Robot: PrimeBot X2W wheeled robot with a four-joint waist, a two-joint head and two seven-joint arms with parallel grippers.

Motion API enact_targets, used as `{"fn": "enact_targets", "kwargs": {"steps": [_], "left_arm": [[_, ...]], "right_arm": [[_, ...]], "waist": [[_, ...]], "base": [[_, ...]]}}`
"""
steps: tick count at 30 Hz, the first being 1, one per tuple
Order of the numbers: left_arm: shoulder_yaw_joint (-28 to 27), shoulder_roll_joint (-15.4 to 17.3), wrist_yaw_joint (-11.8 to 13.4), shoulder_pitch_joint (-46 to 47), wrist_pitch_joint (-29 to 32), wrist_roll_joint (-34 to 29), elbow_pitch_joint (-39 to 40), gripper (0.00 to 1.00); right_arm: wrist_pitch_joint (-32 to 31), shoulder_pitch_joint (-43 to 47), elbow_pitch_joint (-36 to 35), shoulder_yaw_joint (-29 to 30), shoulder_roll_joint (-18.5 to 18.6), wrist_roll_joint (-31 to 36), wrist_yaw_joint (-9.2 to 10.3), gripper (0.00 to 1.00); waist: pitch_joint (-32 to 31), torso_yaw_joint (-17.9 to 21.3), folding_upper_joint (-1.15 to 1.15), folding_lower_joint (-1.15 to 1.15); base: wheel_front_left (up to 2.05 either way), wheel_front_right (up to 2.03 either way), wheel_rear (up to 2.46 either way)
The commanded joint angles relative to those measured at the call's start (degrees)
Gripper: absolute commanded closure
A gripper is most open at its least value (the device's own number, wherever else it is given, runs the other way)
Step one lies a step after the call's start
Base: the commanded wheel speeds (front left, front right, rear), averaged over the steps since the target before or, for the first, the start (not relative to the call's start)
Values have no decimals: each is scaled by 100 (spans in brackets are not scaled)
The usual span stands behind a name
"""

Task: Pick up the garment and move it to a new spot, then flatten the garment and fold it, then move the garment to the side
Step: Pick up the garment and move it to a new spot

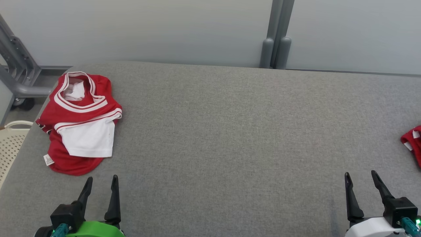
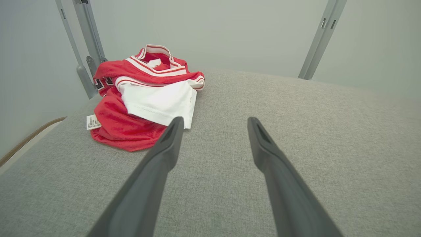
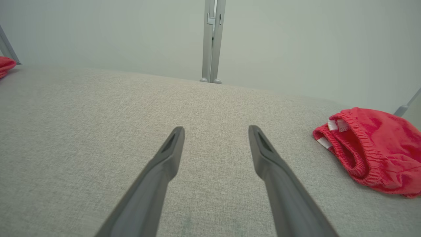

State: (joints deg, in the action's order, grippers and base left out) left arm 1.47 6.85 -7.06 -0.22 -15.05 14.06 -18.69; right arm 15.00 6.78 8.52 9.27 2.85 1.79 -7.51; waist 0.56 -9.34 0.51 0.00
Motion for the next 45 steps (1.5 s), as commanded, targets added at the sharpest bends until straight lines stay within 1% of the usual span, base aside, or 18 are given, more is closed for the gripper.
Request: {"fn": "enact_targets", "kwargs": {"steps": [1, 3, 6, 11, 13, 14, 17, 22, 26, 30, 33, 37, 40, 41, 45], "left_arm": [[-24, 1, -11, 19, -16, -28, 19, 0], [-30, -22, -19, 62, -16, -43, 64, 0], [10, -74, -28, 104, -15, -65, 104, 0], [-72, -125, -19, -69, -16, -53, 126, 0], [-75, -129, -14, -154, -15, -80, 99, 0], [-175, -115, 27, -240, -16, -46, 148, 0], [-457, -183, 130, -433, -15, 34, 397, 0], [-836, -305, 241, -792, -8, 101, 822, 0], [-898, -353, 234, -912, -9, 68, 987, 0], [-853, -372, 212, -820, -9, 42, 1040, 0], [-733, -383, 163, -588, -9, 3, 1011, 0], [-481, -385, 115, -142, 58, 62, 677, 0], [-174, -339, 40, 544, 525, 196, 376, 0], [-174, -339, 40, 544, 525, 196, 376, 0], [107, -232, -11, 1709, 1301, 434, -6, 0]], "right_arm": [[26, 60, -39, -11, 9, 36, 4, 0], [26, 89, -72, -39, 9, 55, 4, 0], [25, 144, -102, -67, 9, 69, 4, 0], [25, 195, -81, -225, 10, 29, 4, 0], [24, 208, -71, -280, 11, 16, 4, 0], [25, 120, -55, -441, 7, 54, 4, 0], [24, -286, 47, -828, 9, 200, 3, 0], [22, -803, 361, -1333, 18, 295, 3, 0], [23, -959, 457, -1461, 18, 249, 3, 0], [23, -969, 404, -1480, 17, 210, 3, 0], [23, -866, 317, -1411, 17, 191, 3, 0], [23, -766, 217, -1240, 17, 280, 3, 0], [22, -711, 105, -1064, 18, 410, 3, 0], [22, -711, 105, -1064, 18, 410, 3, 0], [23, -689, -123, -782, 114, 538, 3, 0]], "waist": [[-7, -70, -51, 0], [8, -210, -51, 0], [-12, -593, -51, 0], [-131, -1469, -51, 0], [-193, -1892, -51, 0], [-149, -1968, -51, 0], [-11, -2087, -51, 0], [75, -2157, -51, 0], [91, -2157, -51, 0], [126, -2150, -51, 0], [194, -2146, -51, 0], [372, -2142, -51, 0], [637, -2165, -51, 0], [637, -2165, -51, 0], [1141, -2227, -51, 0]], "base": [[0, 0, 0], [0, 0, 0], [0, 0, 0], [0, 0, 0], [0, 0, 0], [0, 0, 0], [0, 0, 0], [-1, -1, -1], [-7, -7, -7], [0, 0, 0], [0, 0, 0], [0, 0, 0], [0, 0, 0], [0, 0, 0], [0, 0, 0]]}}
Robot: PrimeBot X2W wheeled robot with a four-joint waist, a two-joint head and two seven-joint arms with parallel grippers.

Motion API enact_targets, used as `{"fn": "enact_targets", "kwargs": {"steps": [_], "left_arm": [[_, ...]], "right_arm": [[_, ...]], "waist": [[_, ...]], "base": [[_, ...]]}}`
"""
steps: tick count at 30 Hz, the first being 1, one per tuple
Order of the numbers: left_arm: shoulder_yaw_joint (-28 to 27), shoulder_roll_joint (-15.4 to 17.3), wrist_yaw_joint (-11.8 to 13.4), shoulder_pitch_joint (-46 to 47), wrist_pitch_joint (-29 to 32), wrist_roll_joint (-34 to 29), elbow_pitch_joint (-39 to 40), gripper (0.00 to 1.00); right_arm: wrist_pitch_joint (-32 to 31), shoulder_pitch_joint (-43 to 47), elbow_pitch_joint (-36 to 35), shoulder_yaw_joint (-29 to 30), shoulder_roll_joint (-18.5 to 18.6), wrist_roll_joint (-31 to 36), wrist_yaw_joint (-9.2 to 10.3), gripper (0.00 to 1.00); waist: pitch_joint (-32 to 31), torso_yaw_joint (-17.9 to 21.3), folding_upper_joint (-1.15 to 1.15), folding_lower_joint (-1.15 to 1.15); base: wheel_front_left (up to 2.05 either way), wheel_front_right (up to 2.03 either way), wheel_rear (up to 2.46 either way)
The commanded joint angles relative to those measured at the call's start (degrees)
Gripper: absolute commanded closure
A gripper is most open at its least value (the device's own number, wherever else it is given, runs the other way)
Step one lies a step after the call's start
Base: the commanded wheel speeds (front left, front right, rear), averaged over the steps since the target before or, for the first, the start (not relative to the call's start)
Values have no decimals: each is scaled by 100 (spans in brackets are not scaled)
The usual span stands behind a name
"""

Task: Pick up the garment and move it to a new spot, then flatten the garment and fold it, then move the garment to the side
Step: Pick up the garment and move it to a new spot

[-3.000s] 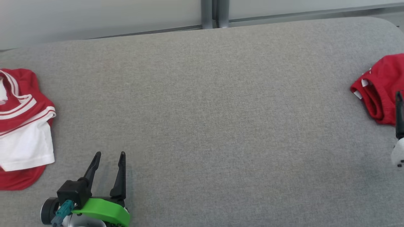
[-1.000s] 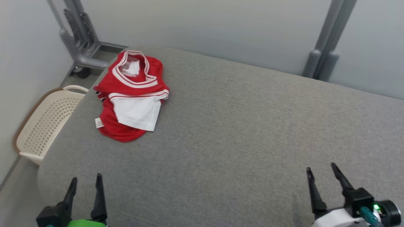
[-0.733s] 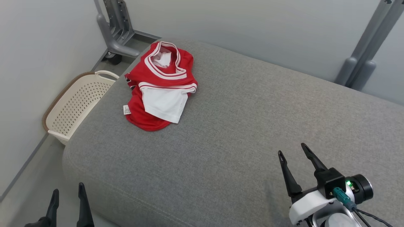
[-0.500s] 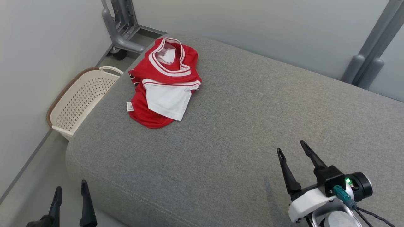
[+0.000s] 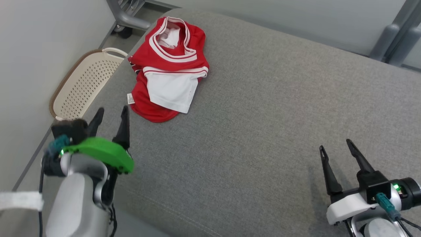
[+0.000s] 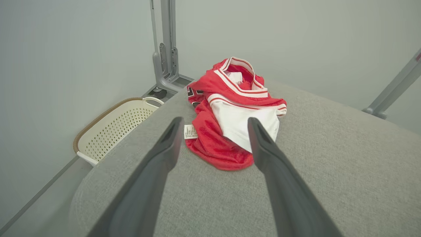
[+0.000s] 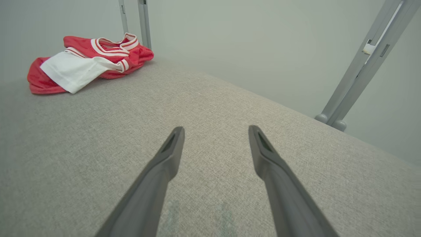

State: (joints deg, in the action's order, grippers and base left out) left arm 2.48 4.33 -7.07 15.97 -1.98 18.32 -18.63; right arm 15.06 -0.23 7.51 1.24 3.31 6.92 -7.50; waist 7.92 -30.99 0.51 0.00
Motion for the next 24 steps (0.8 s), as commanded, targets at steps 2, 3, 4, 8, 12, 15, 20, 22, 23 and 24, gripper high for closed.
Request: {"fn": "enact_targets", "kwargs": {"steps": [2, 3, 4, 8, 12, 15, 20, 22, 23, 24], "left_arm": [[52, 104, -25, 737, 425, 171, -322, 0], [68, 142, -31, 1062, 594, 216, -496, 0], [32, 124, -34, 1375, 755, 346, -719, 0], [88, 231, -34, 2410, 1281, 491, -1587, 0], [95, 210, -43, 3102, 1834, 834, -2455, 0], [68, 260, -42, 3429, 2034, 967, -2988, 0], [14, 395, 44, 3726, 2011, 1028, -3871, 0], [28, 406, 25, 3748, 1967, 1059, -4087, 30], [38, 411, 18, 3751, 1948, 1070, -4192, 70], [35, 403, 19, 3741, 1913, 1084, -4289, 100]], "right_arm": [[17, -97, -117, 101, 138, 111, 2, 0], [17, -180, -135, 120, 193, 148, 2, 0], [17, -259, -155, 122, 245, 173, 2, 0], [16, -455, -130, 14, 377, 232, 2, 0], [17, -626, -88, -93, 450, 218, 2, 0], [16, -708, -78, -165, 486, 201, 2, 0], [1, -725, -120, -307, 524, 146, 5, 0], [0, -714, -142, -251, 524, 140, 5, 0], [-4, -698, -143, -224, 518, 139, 5, 0], [-5, -676, -144, -203, 507, 133, 5, 0]], "waist": [[805, 8, -51, 0], [979, 55, -51, 0], [1157, 119, -51, 0], [1659, 381, -51, 0], [1962, 665, -51, 0], [2104, 872, -51, 0], [2227, 1197, -51, 0], [2235, 1233, -51, 0], [2226, 1243, -51, 0], [2211, 1247, -51, 0]], "base": [[0, 0, 0], [0, 0, 0], [0, 0, 0], [0, 0, 0], [0, 0, 0], [0, 0, 0], [0, 0, 0], [0, 0, 0], [0, 0, 0], [0, 0, 0]]}}
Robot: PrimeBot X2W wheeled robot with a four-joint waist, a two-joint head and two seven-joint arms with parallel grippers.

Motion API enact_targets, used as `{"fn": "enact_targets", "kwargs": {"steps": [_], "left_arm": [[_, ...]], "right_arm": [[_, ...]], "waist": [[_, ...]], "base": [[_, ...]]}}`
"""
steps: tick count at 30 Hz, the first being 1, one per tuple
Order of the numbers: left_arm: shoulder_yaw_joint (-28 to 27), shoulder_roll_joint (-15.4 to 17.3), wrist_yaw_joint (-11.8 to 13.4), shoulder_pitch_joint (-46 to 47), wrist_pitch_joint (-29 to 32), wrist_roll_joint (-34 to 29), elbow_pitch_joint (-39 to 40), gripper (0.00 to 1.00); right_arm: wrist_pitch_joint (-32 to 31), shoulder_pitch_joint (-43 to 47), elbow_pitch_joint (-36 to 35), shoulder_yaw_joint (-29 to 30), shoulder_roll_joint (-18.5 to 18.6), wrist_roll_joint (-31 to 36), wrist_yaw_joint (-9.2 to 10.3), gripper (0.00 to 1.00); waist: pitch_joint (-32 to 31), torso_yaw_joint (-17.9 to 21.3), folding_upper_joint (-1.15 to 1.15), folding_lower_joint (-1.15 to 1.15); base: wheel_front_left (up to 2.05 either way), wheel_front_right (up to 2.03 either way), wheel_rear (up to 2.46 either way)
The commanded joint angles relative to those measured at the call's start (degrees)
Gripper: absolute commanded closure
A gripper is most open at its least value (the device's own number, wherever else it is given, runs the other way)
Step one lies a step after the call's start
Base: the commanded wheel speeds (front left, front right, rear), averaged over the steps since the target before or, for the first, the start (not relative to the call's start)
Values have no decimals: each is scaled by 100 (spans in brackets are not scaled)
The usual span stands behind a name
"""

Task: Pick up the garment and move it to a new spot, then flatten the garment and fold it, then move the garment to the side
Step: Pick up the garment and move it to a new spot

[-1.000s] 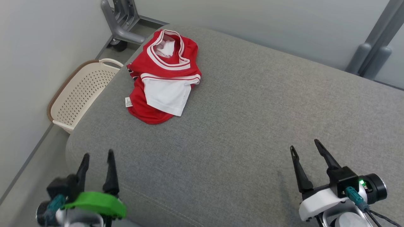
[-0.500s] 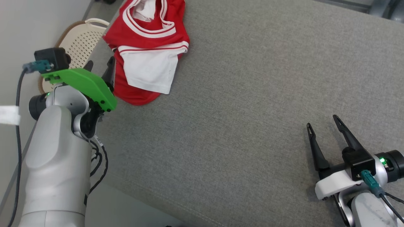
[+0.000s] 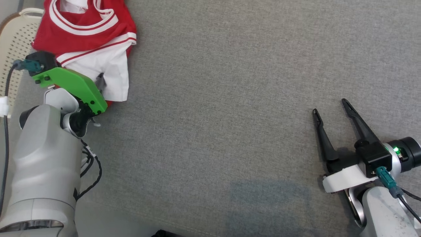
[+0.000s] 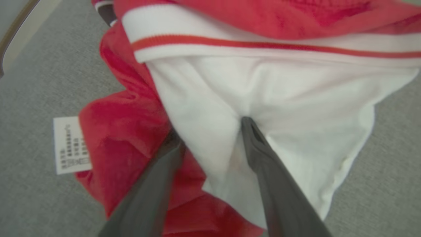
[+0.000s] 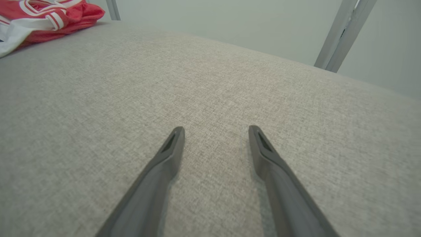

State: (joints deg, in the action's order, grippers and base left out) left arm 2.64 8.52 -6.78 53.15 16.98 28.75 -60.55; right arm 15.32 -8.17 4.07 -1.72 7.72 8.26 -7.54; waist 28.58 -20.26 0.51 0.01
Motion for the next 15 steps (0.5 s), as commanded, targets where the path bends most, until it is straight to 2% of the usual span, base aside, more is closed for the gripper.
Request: {"fn": "enact_targets", "kwargs": {"steps": [1, 8, 14, 15], "left_arm": [[38, -31, -14, 15, -1, 30, -180, 100], [445, -22, -81, 306, -317, -137, -37, 100], [1326, -94, -74, -67, -161, 273, 1087, 100], [1326, -94, -74, -67, -161, 273, 1087, 100]], "right_arm": [[-31, 139, 205, 111, 57, -4, 10, 0], [-44, 165, 232, 227, -128, -53, 10, 0], [-23, 64, 319, 167, -371, -198, 5, 0], [-23, 64, 319, 167, -371, -198, 5, 0]], "waist": [[125, 171, -51, -1], [-172, 45, -51, -1], [-605, 175, -51, -1], [-605, 175, -51, -1]], "base": [[0, 0, 0], [0, 0, 0], [0, 0, 0], [0, 0, 0]]}}
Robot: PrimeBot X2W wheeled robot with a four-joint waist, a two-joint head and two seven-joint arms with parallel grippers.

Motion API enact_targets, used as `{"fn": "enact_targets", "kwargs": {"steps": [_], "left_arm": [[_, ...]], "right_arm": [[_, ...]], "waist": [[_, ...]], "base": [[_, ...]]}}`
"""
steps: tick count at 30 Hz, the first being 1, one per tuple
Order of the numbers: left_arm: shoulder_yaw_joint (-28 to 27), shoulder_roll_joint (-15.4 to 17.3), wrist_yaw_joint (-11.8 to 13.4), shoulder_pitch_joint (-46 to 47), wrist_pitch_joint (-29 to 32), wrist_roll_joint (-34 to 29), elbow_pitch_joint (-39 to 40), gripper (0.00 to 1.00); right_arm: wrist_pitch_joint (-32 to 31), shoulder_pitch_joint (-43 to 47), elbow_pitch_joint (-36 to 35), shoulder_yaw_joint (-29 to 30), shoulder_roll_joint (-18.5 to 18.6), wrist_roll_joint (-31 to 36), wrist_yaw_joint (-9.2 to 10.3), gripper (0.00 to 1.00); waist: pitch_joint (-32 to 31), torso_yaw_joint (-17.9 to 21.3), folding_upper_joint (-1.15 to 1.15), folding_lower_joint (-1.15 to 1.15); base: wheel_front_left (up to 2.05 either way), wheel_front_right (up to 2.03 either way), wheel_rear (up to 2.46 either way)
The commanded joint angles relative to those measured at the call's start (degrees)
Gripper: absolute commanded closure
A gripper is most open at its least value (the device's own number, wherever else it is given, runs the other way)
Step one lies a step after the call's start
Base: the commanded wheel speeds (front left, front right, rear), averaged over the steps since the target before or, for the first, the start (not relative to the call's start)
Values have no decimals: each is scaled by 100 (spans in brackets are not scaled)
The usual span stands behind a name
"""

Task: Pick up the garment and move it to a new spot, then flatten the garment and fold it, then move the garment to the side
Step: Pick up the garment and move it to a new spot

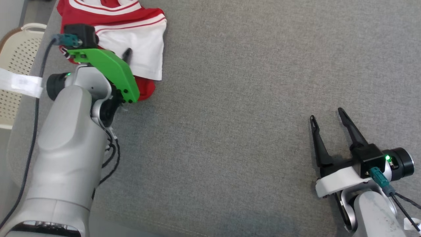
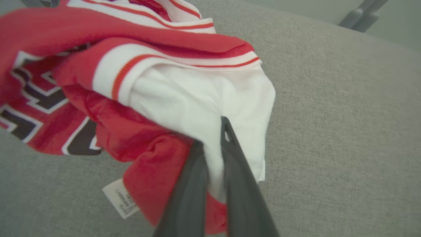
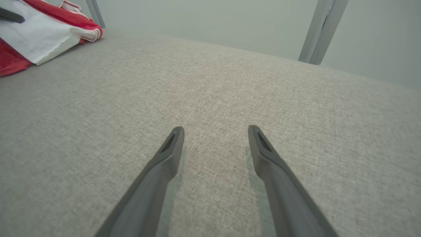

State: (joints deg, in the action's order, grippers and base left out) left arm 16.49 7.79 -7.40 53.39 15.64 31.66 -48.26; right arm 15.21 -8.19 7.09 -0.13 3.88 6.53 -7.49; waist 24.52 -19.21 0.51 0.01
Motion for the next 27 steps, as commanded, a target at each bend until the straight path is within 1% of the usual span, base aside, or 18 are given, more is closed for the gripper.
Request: {"fn": "enact_targets", "kwargs": {"steps": [1, 5, 7, 10, 16, 18, 21, 24, 27], "left_arm": [[107, -31, -13, -195, 60, 97, 126, 100], [656, 26, -14, -563, 411, 637, 1395, 100], [828, 40, -14, -797, 600, 824, 1963, 100], [966, -51, -3, -1054, 854, 1024, 2776, 100], [1392, -311, 316, -1473, 1236, 1175, 4076, 100], [1606, -393, 459, -1581, 1318, 1247, 4344, 100], [1972, -447, 647, -1654, 1400, 1275, 4507, 100], [2304, -468, 824, -1689, 1387, 1231, 4362, 100], [2567, -476, 955, -1615, 1240, 1032, 3963, 100]], "right_arm": [[-11, 113, 50, 1, -17, -59, 0, 0], [-6, 213, 145, -29, -71, -164, 0, 0], [-6, 247, 172, -46, -88, -267, 0, 0], [-6, 270, 176, -100, -95, -508, 0, 0], [-6, 298, 134, -142, -95, -803, 1, 0], [-6, 323, 118, -133, -93, -868, 1, 0], [-5, 336, 91, -171, -96, -969, 0, 0], [-5, 346, 84, -197, -94, -1076, 0, 0], [-5, 396, 106, -268, -98, -1168, 0, 0]], "waist": [[-293, 113, -51, -1], [-564, 346, -51, -1], [-685, 511, -51, -1], [-801, 803, -51, -1], [-952, 1508, -51, -1], [-972, 1760, -51, -1], [-942, 2150, -51, -1], [-889, 2520, -51, -1], [-829, 2824, -51, -1]], "base": [[0, 0, 0], [0, 0, 0], [0, 0, 0], [0, 0, 0], [0, 0, 0], [0, 0, 0], [0, 0, 0], [0, 0, 0], [0, 0, 0]]}}
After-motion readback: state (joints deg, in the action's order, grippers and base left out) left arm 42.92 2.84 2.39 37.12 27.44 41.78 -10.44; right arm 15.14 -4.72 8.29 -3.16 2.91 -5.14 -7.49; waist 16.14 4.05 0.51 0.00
